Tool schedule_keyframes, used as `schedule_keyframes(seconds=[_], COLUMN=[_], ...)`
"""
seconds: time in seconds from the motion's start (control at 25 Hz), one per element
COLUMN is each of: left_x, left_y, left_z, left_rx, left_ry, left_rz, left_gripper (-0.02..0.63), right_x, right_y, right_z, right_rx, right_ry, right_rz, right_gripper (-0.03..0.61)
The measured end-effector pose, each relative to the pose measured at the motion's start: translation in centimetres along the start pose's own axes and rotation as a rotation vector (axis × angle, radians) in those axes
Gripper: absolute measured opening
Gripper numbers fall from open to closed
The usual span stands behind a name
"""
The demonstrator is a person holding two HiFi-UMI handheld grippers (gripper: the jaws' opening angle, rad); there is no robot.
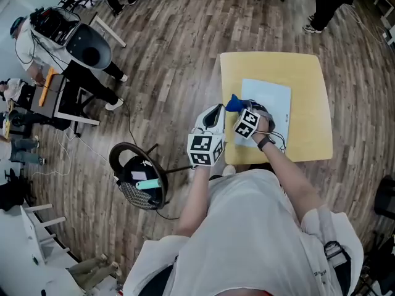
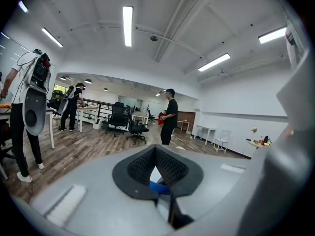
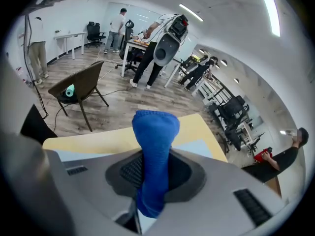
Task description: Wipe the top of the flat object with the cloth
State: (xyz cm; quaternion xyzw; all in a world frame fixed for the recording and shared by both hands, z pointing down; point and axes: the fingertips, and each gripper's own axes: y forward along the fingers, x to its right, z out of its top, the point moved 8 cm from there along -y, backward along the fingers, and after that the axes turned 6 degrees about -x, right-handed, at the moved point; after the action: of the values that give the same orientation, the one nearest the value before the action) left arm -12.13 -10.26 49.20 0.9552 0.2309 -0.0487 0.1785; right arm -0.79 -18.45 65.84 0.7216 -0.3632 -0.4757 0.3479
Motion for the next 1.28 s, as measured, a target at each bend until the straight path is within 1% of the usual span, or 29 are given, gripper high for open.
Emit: schedule_keyframes(seconds=[0.16, 0.44, 0.56, 0.68, 0.76, 0.92, 1.0, 1.12, 1.28], left_x=[0.4, 2.8, 3.7, 4.0, 3.9, 3.9, 3.7, 2.9, 1.7], left_y=[0.5, 2.4, 3.0, 3.4, 3.4, 2.9, 2.2, 0.9, -0.4], left_z=[0.1, -0.1, -0.1, 0.1, 0.1, 0.2, 0.1, -0.4, -0.6], left_rx=[-0.004, -0.024, -0.027, -0.031, -0.030, -0.020, -0.015, -0.013, -0.008], left_ry=[0.009, 0.029, 0.037, 0.035, 0.031, 0.026, 0.020, 0.005, -0.008], left_rz=[-0.023, -0.105, -0.127, -0.132, -0.133, -0.125, -0.109, -0.076, -0.025], left_gripper=[0.003, 0.003, 0.003, 0.003, 0.003, 0.003, 0.003, 0.003, 0.003], right_x=[0.9, 2.3, 2.6, 3.0, 2.8, 2.8, 2.8, 2.8, 1.5], right_y=[-0.8, -3.2, -4.5, -5.3, -5.3, -4.9, -4.9, -4.9, -4.2], right_z=[-2.9, -12.4, -16.5, -18.5, -18.5, -18.2, -17.3, -14.0, -6.3], right_rx=[-0.025, -0.141, -0.190, -0.199, -0.198, -0.244, -0.256, -0.208, -0.054], right_ry=[0.067, 0.232, 0.313, 0.350, 0.337, 0.321, 0.306, 0.251, 0.192], right_rz=[-0.028, -0.092, -0.115, -0.139, -0.144, -0.166, -0.167, -0.157, -0.082], right_gripper=[0.079, 0.079, 0.079, 0.078, 0.078, 0.072, 0.074, 0.075, 0.075])
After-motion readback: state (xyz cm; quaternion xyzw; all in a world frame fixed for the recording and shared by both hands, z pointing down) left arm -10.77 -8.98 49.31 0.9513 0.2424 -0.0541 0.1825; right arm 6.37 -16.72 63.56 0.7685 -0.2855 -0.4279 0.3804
